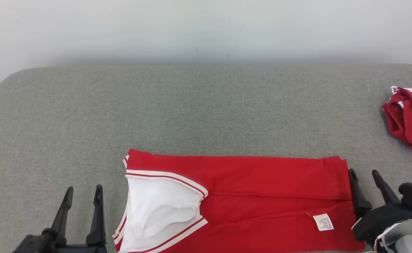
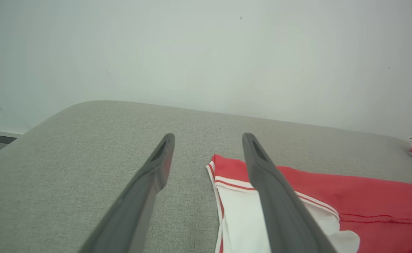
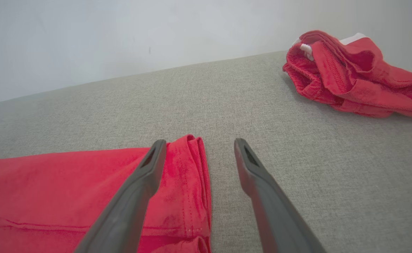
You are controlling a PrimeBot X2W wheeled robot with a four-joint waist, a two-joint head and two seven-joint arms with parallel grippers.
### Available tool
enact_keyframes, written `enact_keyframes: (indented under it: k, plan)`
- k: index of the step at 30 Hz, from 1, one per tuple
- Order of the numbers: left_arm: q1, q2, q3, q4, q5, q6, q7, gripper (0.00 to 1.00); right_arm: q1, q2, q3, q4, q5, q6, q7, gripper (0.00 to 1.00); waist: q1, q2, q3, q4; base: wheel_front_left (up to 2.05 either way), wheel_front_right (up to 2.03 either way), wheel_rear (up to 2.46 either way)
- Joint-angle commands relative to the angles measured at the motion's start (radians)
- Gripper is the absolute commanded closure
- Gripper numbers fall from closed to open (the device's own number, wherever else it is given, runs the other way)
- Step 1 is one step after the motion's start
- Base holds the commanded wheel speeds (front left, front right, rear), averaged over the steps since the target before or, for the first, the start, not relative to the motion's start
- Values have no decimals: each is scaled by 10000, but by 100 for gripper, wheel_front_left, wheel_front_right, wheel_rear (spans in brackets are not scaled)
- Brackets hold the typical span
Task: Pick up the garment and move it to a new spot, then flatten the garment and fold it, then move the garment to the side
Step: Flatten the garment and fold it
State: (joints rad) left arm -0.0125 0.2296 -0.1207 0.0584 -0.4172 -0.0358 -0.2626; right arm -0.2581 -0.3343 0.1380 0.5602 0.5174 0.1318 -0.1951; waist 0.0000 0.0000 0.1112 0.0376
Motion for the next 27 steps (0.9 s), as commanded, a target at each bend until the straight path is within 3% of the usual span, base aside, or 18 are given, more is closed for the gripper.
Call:
enact_keyframes:
  k: [1,8,16,17,19,27]
  plan:
    - [280,-207,182,-23,237,-83,-27,0,136,103,-34,68,-5,-28,68,0,0,0,-86,75,0,0,0]
    - [632,-1076,1396,-366,1716,-509,-27,0,125,380,-215,873,-136,-28,339,0,0,0,-138,319,0,0,0]
    - [861,-1611,2194,-117,2130,-853,-27,0,71,745,-150,1849,-128,-28,453,0,0,0,-242,446,0,0,0]
    - [865,-1644,2225,-82,2167,-885,-27,0,77,787,-103,1932,-69,-29,495,44,0,0,-263,453,0,0,0]
    - [895,-1693,2283,-43,2221,-893,-27,0,100,816,-28,2123,32,-29,558,100,0,0,-304,453,0,0,0]
    - [889,-1786,2402,-68,2268,-957,-27,0,-226,462,-82,2508,305,-30,97,100,0,0,-453,270,0,0,0]
